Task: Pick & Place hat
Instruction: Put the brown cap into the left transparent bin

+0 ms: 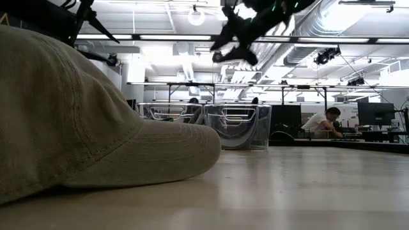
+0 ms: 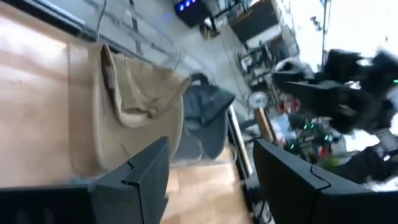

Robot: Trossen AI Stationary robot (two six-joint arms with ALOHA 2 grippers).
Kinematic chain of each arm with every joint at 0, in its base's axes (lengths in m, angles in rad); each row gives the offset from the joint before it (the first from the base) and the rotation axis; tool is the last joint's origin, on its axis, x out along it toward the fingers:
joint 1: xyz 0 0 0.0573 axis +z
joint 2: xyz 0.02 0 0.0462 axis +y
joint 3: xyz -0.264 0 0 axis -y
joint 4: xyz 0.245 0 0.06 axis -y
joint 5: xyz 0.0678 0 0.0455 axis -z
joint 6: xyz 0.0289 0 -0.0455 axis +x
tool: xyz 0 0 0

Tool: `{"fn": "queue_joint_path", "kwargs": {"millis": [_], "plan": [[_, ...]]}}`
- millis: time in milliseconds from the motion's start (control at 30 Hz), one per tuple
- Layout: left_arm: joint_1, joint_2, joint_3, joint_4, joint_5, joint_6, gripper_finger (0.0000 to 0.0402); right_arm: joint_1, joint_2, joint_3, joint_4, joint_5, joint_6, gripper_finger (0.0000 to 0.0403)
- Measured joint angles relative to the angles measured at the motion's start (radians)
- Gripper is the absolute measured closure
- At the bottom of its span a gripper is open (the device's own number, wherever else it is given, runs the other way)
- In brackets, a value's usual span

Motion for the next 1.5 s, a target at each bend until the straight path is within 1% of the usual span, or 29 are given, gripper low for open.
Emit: {"fn": "queue_joint_path", "kwargs": {"millis": [133,233,367,467,567,700,800,967,1133,1233,1333,1400,1500], "plan": [[0.000,0.001,0.000,-0.018,0.121,-0.054,0.0189,0.070,-0.110,0.000,-0.166,-0.009,-0.065,0.0187],[0.000,0.003,0.000,-0.019,0.240,-0.095,0.0189,0.138,-0.168,0.000,-0.307,0.025,-0.083,0.0186],[-0.001,0.011,0.000,-0.021,0.361,-0.177,0.0189,0.232,-0.197,0.000,-0.445,0.059,-0.101,0.0186],[-0.015,0.017,0.000,-0.022,0.404,-0.234,0.0189,0.298,-0.193,0.000,-0.518,0.054,-0.090,0.0186],[-0.058,0.028,0.000,-0.020,0.428,-0.289,0.0189,0.356,-0.189,-0.036,-0.518,0.030,-0.082,0.0185],[-0.157,0.053,0.000,-0.021,0.455,-0.404,0.0189,0.398,-0.211,-0.156,-0.445,0.037,-0.038,0.0187],[-0.253,0.091,0.000,-0.021,0.415,-0.510,0.0189,0.413,-0.256,-0.273,-0.319,0.040,0.026,0.0186],[-0.432,0.188,0.000,0.015,0.267,-0.699,0.0189,0.460,-0.349,-0.473,-0.107,0.045,0.149,0.0187],[-0.594,0.320,0.000,0.137,0.135,-0.822,0.0189,0.523,-0.428,-0.610,0.016,0.117,0.233,0.0186],[-0.675,0.408,0.000,0.219,0.057,-0.895,0.0189,0.550,-0.458,-0.654,0.067,0.135,0.267,0.0187],[-0.742,0.495,0.001,0.295,-0.011,-0.961,0.0189,0.572,-0.477,-0.671,0.080,0.149,0.280,0.0186],[-0.780,0.552,0.019,0.304,-0.047,-1.018,0.0189,0.583,-0.480,-0.672,0.078,0.155,0.280,0.0186],[-0.815,0.641,0.079,0.293,-0.065,-1.078,0.0189,0.590,-0.483,-0.672,0.085,0.156,0.279,0.0187]]}}
